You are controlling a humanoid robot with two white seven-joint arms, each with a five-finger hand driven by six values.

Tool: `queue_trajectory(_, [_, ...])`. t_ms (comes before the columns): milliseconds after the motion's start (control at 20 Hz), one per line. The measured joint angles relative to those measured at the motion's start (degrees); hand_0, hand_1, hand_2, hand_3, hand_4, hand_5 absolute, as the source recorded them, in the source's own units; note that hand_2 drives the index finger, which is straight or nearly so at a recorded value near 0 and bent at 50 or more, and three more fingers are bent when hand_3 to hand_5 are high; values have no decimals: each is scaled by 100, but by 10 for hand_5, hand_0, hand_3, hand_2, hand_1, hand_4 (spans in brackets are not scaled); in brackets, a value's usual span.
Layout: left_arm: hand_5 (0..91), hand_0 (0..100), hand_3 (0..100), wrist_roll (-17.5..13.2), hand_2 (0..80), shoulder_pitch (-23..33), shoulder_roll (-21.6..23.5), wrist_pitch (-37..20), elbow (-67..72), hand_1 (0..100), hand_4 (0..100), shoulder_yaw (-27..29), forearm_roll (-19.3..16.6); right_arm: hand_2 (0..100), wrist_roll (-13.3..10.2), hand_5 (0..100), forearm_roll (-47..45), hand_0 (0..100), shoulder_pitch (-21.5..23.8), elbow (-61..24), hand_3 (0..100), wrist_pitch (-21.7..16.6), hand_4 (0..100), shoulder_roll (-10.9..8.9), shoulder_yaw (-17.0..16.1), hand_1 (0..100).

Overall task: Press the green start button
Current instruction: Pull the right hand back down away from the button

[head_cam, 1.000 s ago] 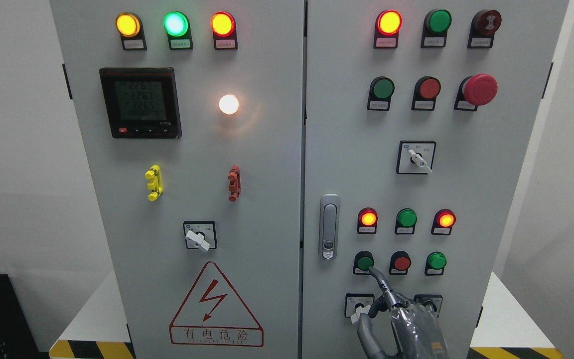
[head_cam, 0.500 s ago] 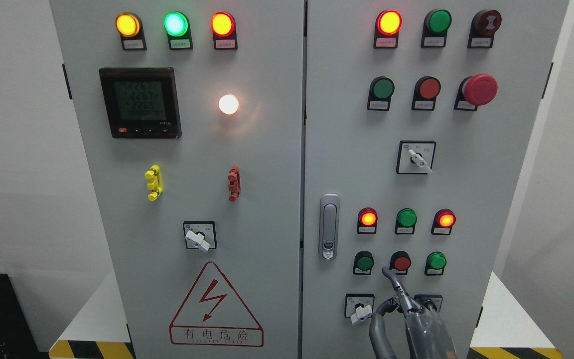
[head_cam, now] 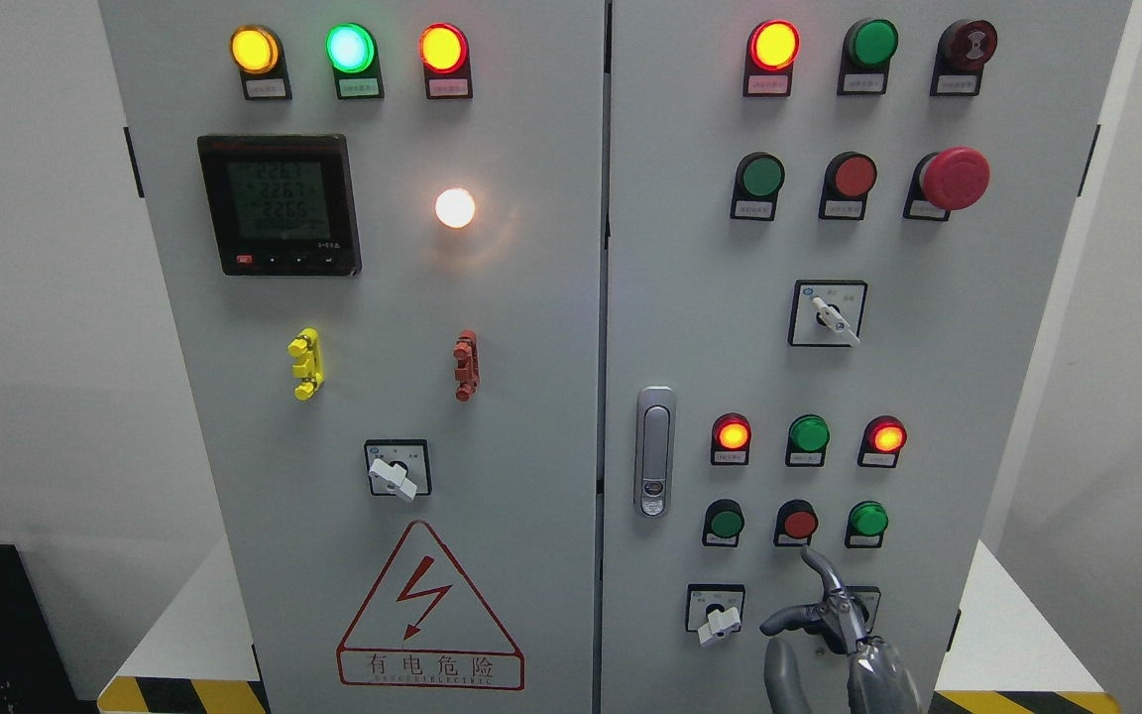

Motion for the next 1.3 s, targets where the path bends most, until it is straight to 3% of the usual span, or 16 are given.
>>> queue_trajectory(150, [0, 120, 0, 0, 0, 0, 0, 0, 0, 556, 0, 0, 0, 0, 227, 3, -424, 625, 147, -99, 162, 0, 123, 0, 45, 231])
queue_trajectory(350, [0, 120, 0, 0, 0, 0, 0, 0, 0, 556, 0, 0, 0, 0, 427, 0, -1071, 550, 401, -248, 70, 108, 0, -7, 91, 236])
queue_trajectory(600, [0, 120, 0, 0, 0, 0, 0, 0, 0, 556, 0, 0, 0, 0, 522, 0, -1758, 508, 583, -413, 0, 314, 0, -10, 128, 217])
queue_trajectory(1000, [0, 120, 0, 0, 0, 0, 0, 0, 0, 556, 0, 0, 0, 0, 862, 0, -2540, 428, 707, -599, 0, 521, 0, -14, 178, 179])
queue_trajectory(1300, [0, 120, 0, 0, 0, 0, -1, 0, 0, 556, 0, 0, 0, 0, 928, 0, -2734, 387, 784, -678, 0, 535, 0, -15, 209, 169])
